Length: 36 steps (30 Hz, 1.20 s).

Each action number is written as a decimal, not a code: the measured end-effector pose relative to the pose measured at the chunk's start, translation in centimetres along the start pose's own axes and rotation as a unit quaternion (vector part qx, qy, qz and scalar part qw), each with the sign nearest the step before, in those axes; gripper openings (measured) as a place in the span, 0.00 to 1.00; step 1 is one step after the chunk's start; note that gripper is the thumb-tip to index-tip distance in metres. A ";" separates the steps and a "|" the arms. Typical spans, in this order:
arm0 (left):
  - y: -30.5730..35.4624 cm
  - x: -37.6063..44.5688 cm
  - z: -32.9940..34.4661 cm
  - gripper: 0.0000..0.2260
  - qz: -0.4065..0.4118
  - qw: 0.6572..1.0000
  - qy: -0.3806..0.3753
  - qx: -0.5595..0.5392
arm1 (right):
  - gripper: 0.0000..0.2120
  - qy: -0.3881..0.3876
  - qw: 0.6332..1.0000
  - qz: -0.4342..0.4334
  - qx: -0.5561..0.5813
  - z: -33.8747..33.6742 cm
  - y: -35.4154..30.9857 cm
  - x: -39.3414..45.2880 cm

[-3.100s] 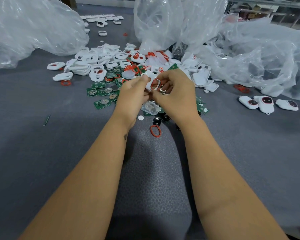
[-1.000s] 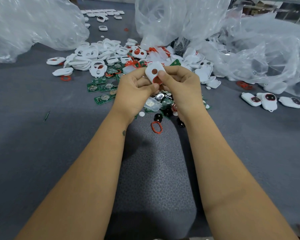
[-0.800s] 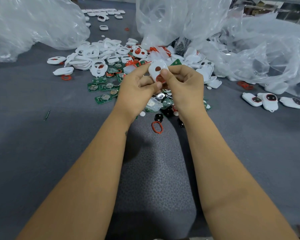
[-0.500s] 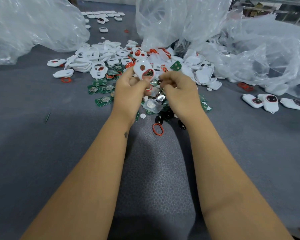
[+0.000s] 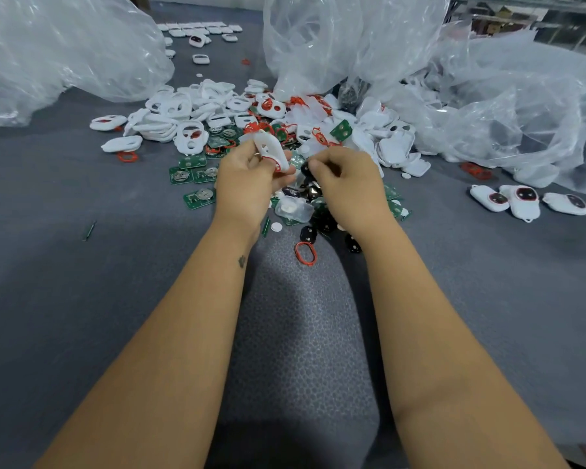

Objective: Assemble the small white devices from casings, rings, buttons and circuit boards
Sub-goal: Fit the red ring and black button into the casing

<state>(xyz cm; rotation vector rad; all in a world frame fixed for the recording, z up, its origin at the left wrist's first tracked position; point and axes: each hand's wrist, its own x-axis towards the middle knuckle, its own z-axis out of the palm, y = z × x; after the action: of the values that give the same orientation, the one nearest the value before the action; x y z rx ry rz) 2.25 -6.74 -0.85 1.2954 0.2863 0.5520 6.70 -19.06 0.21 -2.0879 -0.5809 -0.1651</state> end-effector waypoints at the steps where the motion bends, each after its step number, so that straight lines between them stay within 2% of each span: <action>1: 0.0 -0.1 0.0 0.12 0.000 1.000 -0.002 0.001 | 0.07 0.012 0.998 0.019 0.065 -0.1 -0.2 0.0; 5: 0.0 -0.1 0.0 0.09 -0.005 1.000 -0.010 0.020 | 0.10 0.009 0.947 0.060 0.315 -0.4 -1.1 -0.3; 10: -0.2 0.1 0.0 0.09 -0.004 0.999 -0.012 0.042 | 0.12 -0.007 0.901 0.072 0.427 -0.8 -1.6 -0.5; 16: -0.2 0.1 0.1 0.12 -0.021 0.999 -0.027 0.026 | 0.09 0.041 0.930 0.094 0.352 -0.4 -1.1 -0.2; 20: 0.0 -0.3 0.4 0.13 -0.017 0.997 -0.070 0.008 | 0.08 0.068 0.941 0.089 0.320 -0.1 -0.6 0.1; 25: -0.1 -0.4 0.5 0.12 -0.024 0.996 -0.083 0.015 | 0.12 0.033 0.942 0.048 0.330 0.1 -0.5 -0.1; 31: -0.1 -0.4 0.5 0.09 -0.019 0.998 -0.055 0.028 | 0.17 0.005 0.962 0.023 0.273 0.2 -0.7 -0.1; 36: -0.3 -0.2 0.5 0.13 0.001 0.998 -0.031 0.051 | 0.06 -0.029 0.976 -0.006 0.215 0.8 -0.8 -0.4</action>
<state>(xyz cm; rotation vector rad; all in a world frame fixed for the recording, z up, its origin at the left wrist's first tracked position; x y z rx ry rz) 2.39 -7.28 -1.04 1.4084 0.2650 0.5025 5.88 -18.18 0.30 -1.6720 -0.6055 0.0167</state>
